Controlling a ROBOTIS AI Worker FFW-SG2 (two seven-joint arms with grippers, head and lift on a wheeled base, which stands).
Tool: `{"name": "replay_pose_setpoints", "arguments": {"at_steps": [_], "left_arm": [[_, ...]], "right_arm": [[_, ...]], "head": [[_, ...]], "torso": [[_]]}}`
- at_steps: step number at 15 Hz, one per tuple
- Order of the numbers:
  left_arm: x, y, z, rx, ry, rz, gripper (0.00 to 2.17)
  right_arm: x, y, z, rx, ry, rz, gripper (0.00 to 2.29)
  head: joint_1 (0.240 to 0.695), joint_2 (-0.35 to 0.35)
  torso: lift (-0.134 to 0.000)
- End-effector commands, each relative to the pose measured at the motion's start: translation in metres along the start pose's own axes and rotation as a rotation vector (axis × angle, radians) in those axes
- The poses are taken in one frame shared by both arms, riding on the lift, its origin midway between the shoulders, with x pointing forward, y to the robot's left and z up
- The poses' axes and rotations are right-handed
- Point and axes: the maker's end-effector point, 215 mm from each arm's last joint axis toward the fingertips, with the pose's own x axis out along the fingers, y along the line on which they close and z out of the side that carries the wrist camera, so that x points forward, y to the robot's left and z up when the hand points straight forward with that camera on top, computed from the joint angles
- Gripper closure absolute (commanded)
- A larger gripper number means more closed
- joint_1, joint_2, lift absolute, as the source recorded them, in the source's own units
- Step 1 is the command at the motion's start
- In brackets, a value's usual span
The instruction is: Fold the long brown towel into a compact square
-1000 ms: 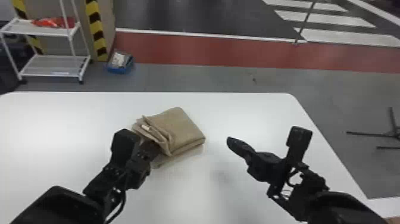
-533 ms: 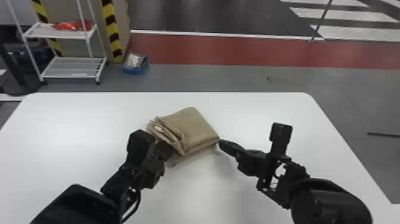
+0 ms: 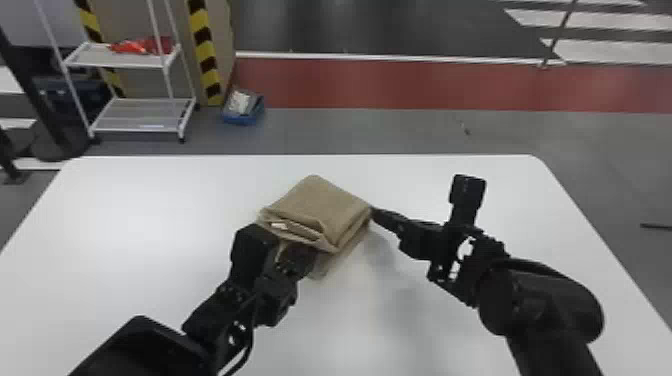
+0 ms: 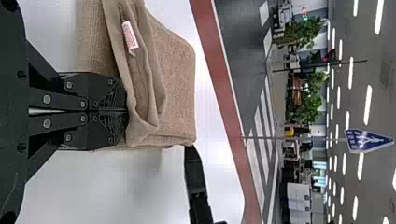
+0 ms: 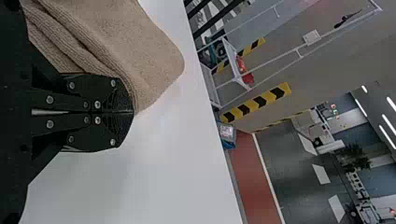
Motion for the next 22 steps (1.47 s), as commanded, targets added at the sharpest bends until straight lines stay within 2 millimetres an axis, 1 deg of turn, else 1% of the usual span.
{"name": "replay_pose_setpoints", "arguments": {"at_steps": [1,3,5,6,7,8,9,10,11,12,13,14,15,16,17,19,20,21,22], "left_arm": [[-0.004,0.014,-0.002,0.016,0.003,0.015,1.67],[-0.008,0.036,-0.005,0.032,0.012,0.058,1.67],[-0.010,0.053,-0.010,0.038,0.021,0.088,1.67],[-0.011,0.059,-0.011,0.052,0.027,0.103,1.67],[-0.011,0.064,-0.016,0.077,0.039,0.123,1.66],[-0.010,0.067,-0.018,0.085,0.044,0.133,1.67],[-0.009,0.072,-0.020,0.088,0.046,0.148,1.67],[-0.007,0.077,-0.019,0.089,0.039,0.163,1.67],[-0.005,0.081,-0.012,0.092,0.011,0.174,1.67],[-0.003,0.088,-0.007,0.093,-0.009,0.196,1.66],[0.000,0.091,-0.001,0.091,-0.036,0.207,1.66],[0.004,0.096,0.004,0.091,-0.054,0.225,1.66],[0.008,0.097,0.005,0.092,-0.063,0.230,1.67],[0.012,0.103,0.000,0.095,-0.055,0.244,1.67],[0.015,0.108,-0.002,0.099,-0.059,0.254,1.67],[0.017,0.118,-0.004,0.106,-0.082,0.267,1.67],[0.016,0.131,-0.009,0.109,-0.080,0.287,1.67],[0.013,0.144,-0.008,0.110,-0.091,0.305,1.67],[0.009,0.160,-0.013,0.098,-0.085,0.323,1.67]], "right_arm": [[-0.001,-0.009,0.009,0.014,-0.016,-0.011,1.89],[-0.004,-0.014,0.013,0.018,-0.023,-0.018,1.89],[-0.012,-0.028,0.007,0.040,-0.021,-0.030,1.89],[-0.018,-0.032,0.000,0.048,-0.020,-0.035,1.89],[-0.026,-0.036,0.000,0.053,-0.028,-0.040,1.89],[-0.037,-0.040,0.000,0.067,-0.043,-0.043,1.89],[-0.046,-0.039,0.001,0.083,-0.055,-0.033,1.89],[-0.064,-0.046,0.011,0.088,-0.088,-0.035,1.89],[-0.081,-0.052,0.014,0.082,-0.105,-0.049,1.89],[-0.098,-0.063,0.015,0.074,-0.115,-0.071,1.89],[-0.114,-0.068,0.022,0.079,-0.136,-0.073,1.89],[-0.131,-0.079,0.021,0.090,-0.143,-0.084,1.89],[-0.140,-0.083,0.021,0.099,-0.151,-0.085,1.89],[-0.150,-0.089,0.017,0.110,-0.153,-0.085,1.89],[-0.159,-0.090,0.020,0.113,-0.165,-0.079,1.89],[-0.166,-0.089,0.017,0.125,-0.151,-0.055,1.89],[-0.169,-0.087,0.017,0.131,-0.146,-0.037,1.89],[-0.170,-0.085,0.015,0.132,-0.130,-0.024,1.89],[-0.172,-0.084,0.018,0.119,-0.129,-0.017,1.89]], "head": [[0.695,-0.074],[0.695,-0.076],[0.695,-0.064],[0.695,-0.059],[0.695,-0.058],[0.695,-0.055],[0.695,-0.055],[0.695,-0.057],[0.695,-0.060],[0.695,-0.063],[0.695,-0.079],[0.695,-0.091],[0.695,-0.103],[0.695,-0.116],[0.695,-0.127],[0.695,-0.143],[0.695,-0.143],[0.695,-0.141],[0.695,-0.135]], "torso": [[-0.118],[-0.118],[-0.118],[-0.118],[-0.118],[-0.118],[-0.118],[-0.118],[-0.118],[-0.118],[-0.118],[-0.118],[-0.118],[-0.118],[-0.118],[-0.118],[-0.118],[-0.118],[-0.118]]}}
